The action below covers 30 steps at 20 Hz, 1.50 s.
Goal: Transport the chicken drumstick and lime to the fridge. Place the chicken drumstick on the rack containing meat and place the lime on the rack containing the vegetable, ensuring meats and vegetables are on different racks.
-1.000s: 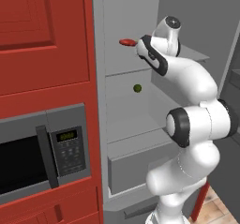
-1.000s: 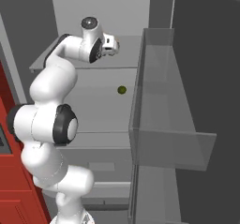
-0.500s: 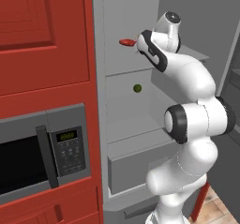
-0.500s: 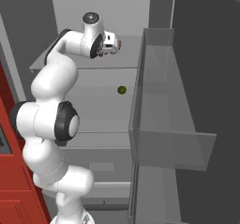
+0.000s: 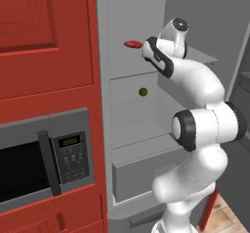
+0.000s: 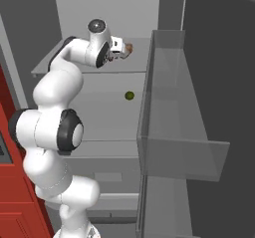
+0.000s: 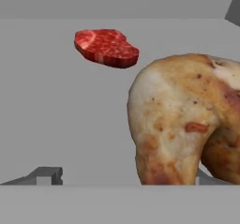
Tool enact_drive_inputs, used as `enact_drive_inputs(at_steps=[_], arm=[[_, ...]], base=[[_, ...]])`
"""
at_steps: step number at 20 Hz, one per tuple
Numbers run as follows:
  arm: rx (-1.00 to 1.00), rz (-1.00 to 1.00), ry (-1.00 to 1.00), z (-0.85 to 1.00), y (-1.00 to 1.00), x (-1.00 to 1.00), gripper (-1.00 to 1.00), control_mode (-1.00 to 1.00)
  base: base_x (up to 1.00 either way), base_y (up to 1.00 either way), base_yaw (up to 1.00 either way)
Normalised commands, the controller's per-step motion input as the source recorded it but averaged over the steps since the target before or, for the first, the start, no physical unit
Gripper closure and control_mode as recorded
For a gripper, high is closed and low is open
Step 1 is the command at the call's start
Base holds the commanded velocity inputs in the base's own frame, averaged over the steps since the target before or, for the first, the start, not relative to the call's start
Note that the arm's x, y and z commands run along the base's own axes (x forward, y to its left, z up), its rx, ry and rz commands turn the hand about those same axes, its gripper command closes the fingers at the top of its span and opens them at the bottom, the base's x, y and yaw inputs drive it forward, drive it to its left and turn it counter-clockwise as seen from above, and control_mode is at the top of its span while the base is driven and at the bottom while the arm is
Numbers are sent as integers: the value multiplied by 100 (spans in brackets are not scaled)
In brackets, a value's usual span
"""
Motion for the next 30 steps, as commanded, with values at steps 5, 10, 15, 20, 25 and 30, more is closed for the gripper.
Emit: enact_drive_inputs(at_steps=[5, 10, 15, 20, 25, 30], arm=[[3, -3, 62, -1, 0, -22, -100, -100], [0, -1, 25, -35, 11, -78, -100, -100], [6, 0, 23, -52, 12, -78, -100, -100], [34, 1, 48, -21, 0, -22, -100, -100], [36, 3, 44, -6, 0, -43, -100, -100], [38, 1, 54, 21, 0, -3, -100, -100]], base=[[0, 0, 0], [0, 0, 0], [0, 0, 0], [0, 0, 0], [0, 0, 0], [0, 0, 0]])
